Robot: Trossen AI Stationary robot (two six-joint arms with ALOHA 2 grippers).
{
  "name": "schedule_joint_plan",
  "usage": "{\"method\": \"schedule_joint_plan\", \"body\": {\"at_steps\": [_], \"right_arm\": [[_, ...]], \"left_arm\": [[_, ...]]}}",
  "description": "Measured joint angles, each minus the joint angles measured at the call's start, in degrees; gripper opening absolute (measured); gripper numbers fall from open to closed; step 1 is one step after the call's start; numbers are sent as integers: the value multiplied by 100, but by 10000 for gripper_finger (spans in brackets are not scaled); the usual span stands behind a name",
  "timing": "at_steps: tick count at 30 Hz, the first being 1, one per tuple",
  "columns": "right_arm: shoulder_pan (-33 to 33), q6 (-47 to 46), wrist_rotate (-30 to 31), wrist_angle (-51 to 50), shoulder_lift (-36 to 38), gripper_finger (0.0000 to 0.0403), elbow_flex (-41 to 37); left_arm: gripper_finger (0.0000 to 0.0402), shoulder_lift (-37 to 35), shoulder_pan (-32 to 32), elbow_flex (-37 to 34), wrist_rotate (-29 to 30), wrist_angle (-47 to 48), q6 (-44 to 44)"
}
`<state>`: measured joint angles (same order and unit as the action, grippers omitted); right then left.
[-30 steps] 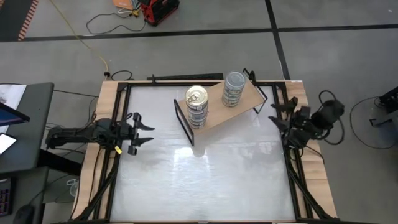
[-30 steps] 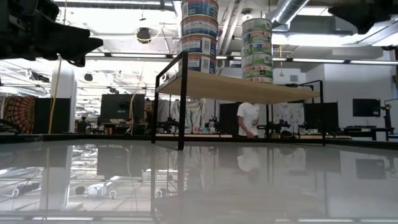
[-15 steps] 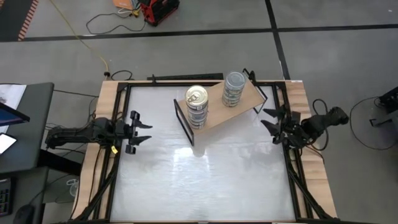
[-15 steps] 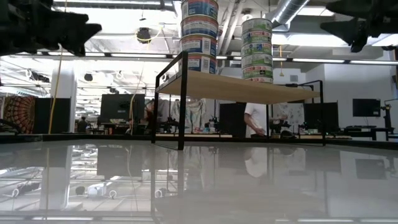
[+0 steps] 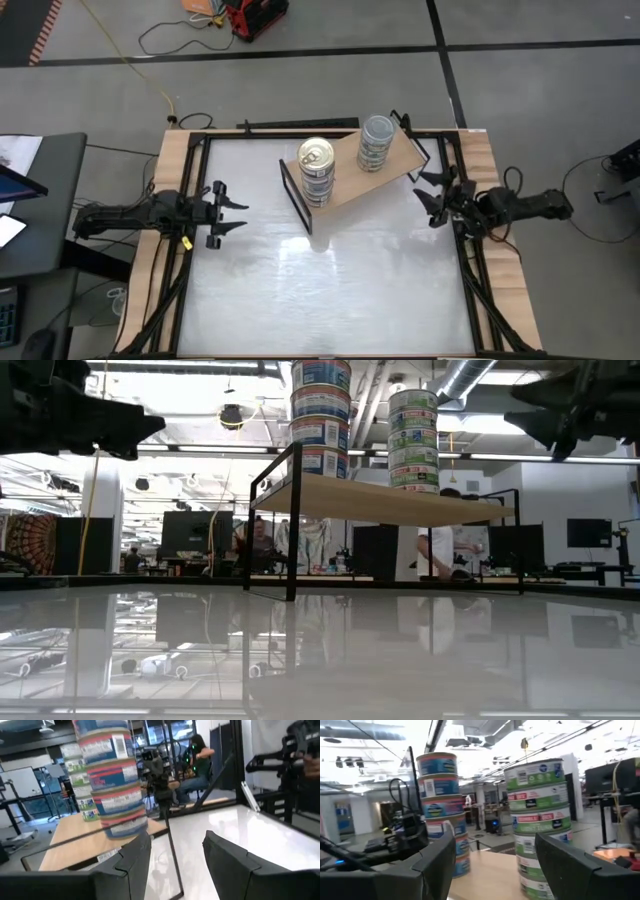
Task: Stack canned seafood by type on shelf
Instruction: Return to Home Position
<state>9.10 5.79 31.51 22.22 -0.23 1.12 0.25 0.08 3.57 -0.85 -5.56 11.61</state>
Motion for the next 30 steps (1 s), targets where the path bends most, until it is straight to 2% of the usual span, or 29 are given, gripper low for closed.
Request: {"method": "schedule_joint_plan", "body": {"at_steps": [3,8,13,20,30], "right_arm": [[-375,-216,-514,43,-4,295,-55],[-772,-473,-897,14,-4,295,-56],[-811,-667,-915,-176,-3,295,-58],[-808,-1459,-911,-862,-3,295,-60],[-808,-1487,-903,-1786,-10,295,-63]], "left_arm": [[173,1,0,1,3,189,104],[173,7,-1,8,22,612,121],[173,2,0,29,53,977,117],[173,2,-2,29,120,1032,115],[173,0,0,18,221,1018,110]]}}
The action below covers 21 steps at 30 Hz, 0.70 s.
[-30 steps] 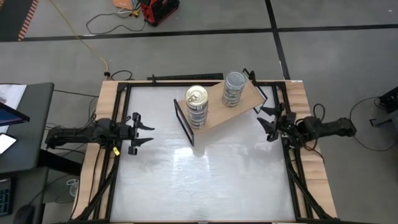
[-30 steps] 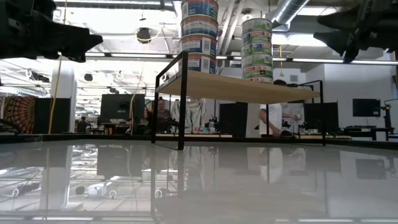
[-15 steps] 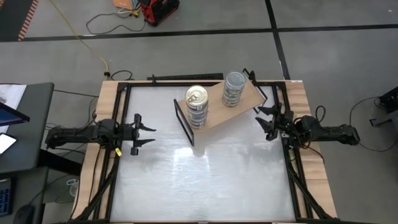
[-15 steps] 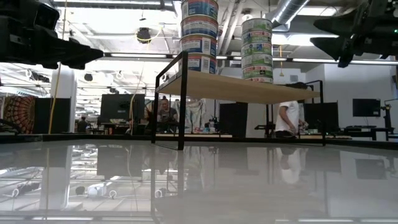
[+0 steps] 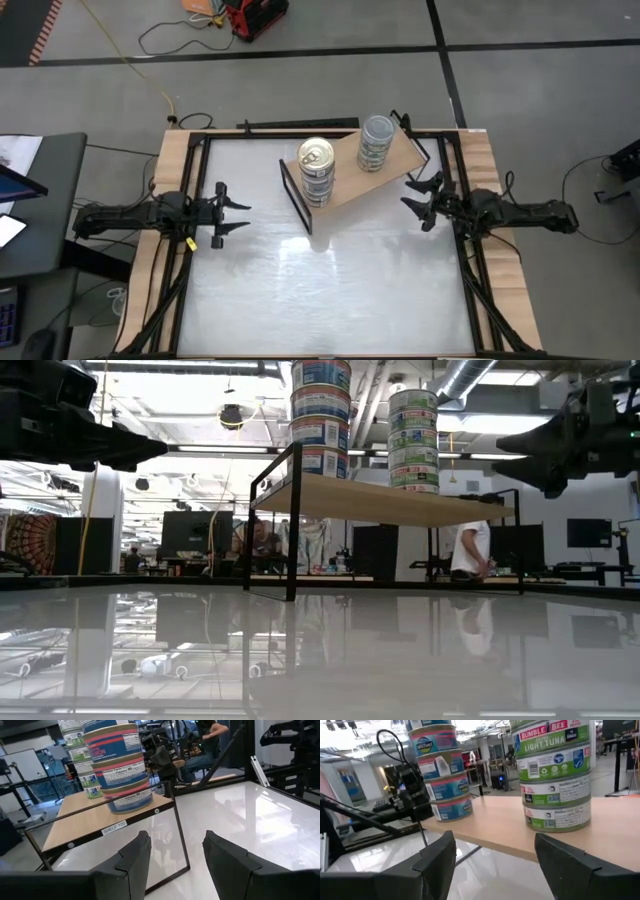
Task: Stack canned seafood by type on shelf
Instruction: Return to Home Position
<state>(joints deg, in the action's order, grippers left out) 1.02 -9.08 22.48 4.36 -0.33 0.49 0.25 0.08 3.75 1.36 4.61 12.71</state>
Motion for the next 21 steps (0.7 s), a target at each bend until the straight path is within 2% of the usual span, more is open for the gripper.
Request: {"method": "schedule_joint_plan", "body": {"at_steps": [21], "right_arm": [[0,0,11,-59,-10,295,0]], "left_arm": [[173,0,-1,-22,40,-222,-1]]}}
